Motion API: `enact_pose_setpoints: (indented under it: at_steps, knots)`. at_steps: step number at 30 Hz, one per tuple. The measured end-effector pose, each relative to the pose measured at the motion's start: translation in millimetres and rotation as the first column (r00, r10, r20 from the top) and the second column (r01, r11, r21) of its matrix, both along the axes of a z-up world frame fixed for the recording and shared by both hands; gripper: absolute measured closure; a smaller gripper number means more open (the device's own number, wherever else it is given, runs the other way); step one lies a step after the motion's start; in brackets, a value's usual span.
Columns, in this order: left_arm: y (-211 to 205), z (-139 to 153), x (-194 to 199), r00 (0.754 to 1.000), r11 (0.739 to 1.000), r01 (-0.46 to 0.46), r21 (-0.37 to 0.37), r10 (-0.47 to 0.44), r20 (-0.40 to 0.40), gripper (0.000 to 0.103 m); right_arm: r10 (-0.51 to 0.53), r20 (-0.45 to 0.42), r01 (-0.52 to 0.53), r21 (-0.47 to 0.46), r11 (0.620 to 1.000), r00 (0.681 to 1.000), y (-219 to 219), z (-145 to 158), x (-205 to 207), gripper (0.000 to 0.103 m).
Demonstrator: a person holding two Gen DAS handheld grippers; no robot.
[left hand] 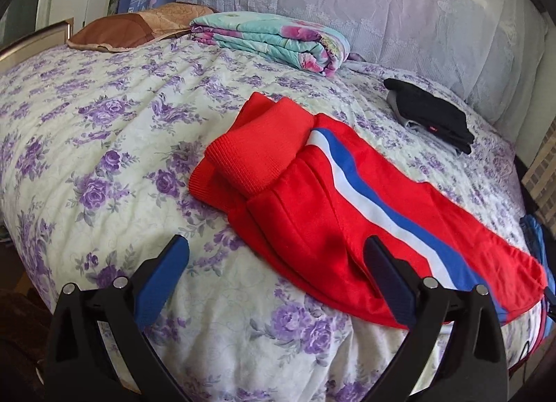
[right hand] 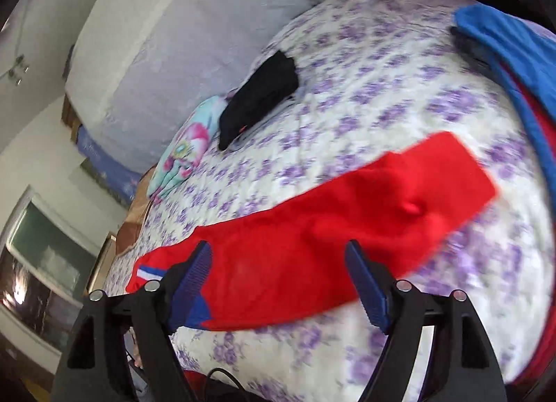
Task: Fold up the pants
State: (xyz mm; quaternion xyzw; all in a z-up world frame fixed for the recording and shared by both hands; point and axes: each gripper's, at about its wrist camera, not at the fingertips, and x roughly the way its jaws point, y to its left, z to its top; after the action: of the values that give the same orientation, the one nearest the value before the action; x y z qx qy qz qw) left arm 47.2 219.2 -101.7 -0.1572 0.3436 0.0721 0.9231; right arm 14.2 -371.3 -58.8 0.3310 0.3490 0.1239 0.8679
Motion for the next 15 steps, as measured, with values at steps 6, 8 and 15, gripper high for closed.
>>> enact_pose_setpoints:
  at_steps: [6,8,15]
  knots:
    - [5,5,-5,1.000,0.999,0.007,-0.036,-0.007,-0.017,0.005,-0.107,-0.075,0.116,0.135,0.984,0.991,-45,-26,0,0.021]
    - [11,8,-9,1.000,0.996,0.008,-0.084,-0.010,-0.018,0.005,-0.085,-0.098,0.099,0.143,0.985,0.991,-41,-37,7,0.021]
    - [33,10,-16,1.000,0.971,-0.014,-0.238,0.014,-0.002,0.005,-0.129,-0.100,0.142,0.135,0.981,0.987,-44,-58,18,0.024]
